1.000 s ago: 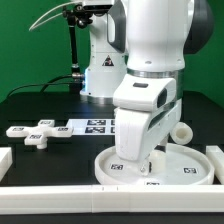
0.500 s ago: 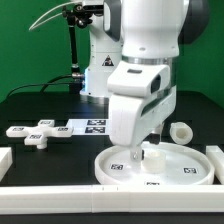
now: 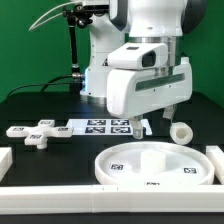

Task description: Assemble round table

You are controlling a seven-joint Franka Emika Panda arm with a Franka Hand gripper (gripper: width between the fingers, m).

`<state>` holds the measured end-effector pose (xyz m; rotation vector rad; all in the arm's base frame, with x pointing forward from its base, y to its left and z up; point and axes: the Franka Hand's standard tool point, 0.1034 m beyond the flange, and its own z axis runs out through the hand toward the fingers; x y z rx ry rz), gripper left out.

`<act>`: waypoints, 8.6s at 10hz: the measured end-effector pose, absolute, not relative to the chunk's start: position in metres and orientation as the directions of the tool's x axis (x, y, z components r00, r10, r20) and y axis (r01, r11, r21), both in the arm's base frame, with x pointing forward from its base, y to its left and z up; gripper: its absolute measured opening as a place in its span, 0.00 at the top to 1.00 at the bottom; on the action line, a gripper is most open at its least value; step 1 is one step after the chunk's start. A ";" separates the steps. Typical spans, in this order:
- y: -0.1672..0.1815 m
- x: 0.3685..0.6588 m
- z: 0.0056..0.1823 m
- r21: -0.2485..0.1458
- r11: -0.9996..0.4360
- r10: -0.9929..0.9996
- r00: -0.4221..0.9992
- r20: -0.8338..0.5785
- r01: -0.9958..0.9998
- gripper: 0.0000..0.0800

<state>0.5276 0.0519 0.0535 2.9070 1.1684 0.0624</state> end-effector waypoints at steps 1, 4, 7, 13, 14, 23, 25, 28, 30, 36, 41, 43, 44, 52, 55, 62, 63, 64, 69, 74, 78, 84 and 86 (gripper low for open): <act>0.046 0.530 0.051 0.022 -0.686 0.728 0.685 0.032 0.727 0.19; 0.046 0.529 0.050 0.020 -0.699 0.715 0.698 0.032 0.715 0.19; 0.056 0.519 0.054 0.004 -0.875 0.485 0.874 0.041 0.485 0.19; 0.075 0.513 0.057 -0.056 -0.998 0.034 0.999 0.032 0.036 0.19; 0.081 0.510 0.056 -0.060 -0.998 0.005 1.000 0.027 0.006 0.19; 0.115 0.483 0.054 -0.039 -0.999 -0.014 0.949 -0.315 -0.028 0.19; 0.120 0.483 0.056 -0.046 -0.996 -0.042 0.880 -0.474 -0.072 0.19; 0.118 0.480 0.053 -0.036 -0.997 -0.025 0.770 -0.638 -0.063 0.19; 0.117 0.473 0.047 -0.030 -0.998 -0.017 0.687 -0.727 -0.056 0.19; 0.122 0.466 0.025 -0.025 -0.999 -0.008 0.618 -0.786 -0.045 0.19; 0.123 0.455 0.010 -0.015 -0.999 -0.016 0.603 -0.798 -0.046 0.19; 0.123 0.456 0.008 -0.020 -0.999 -0.011 0.612 -0.791 -0.044 0.21; 0.123 0.456 0.007 -0.021 -0.999 -0.010 0.615 -0.789 -0.043 0.21; 0.118 0.463 0.032 -0.075 -0.997 0.061 0.616 -0.785 0.004 0.49; 0.108 0.484 0.082 -0.151 -0.986 0.162 0.622 -0.766 0.072 0.49; 0.104 0.525 0.093 -0.187 -0.973 0.222 0.768 -0.601 0.135 0.48; 0.107 0.540 0.104 -0.183 -0.973 0.220 0.801 -0.557 0.139 0.48; 0.111 0.547 0.101 -0.158 -0.985 0.138 0.843 -0.521 0.064 0.48; 0.100 0.567 0.104 -0.136 -0.979 0.175 0.968 -0.178 0.152 0.48; 0.075 0.598 0.136 -0.069 -0.978 0.179 0.964 0.197 0.196 0.48; 0.058 0.605 0.140 0.052 -0.969 0.238 0.848 0.474 0.242 0.48; 0.044 0.591 0.139 0.105 -0.965 0.257 0.797 0.546 0.239 0.48; 0.044 0.586 0.133 0.095 -0.967 0.252 0.813 0.526 0.238 0.48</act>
Offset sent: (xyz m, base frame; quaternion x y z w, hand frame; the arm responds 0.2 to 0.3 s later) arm 0.0000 0.0000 0.0000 0.0000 0.0000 0.0000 1.0000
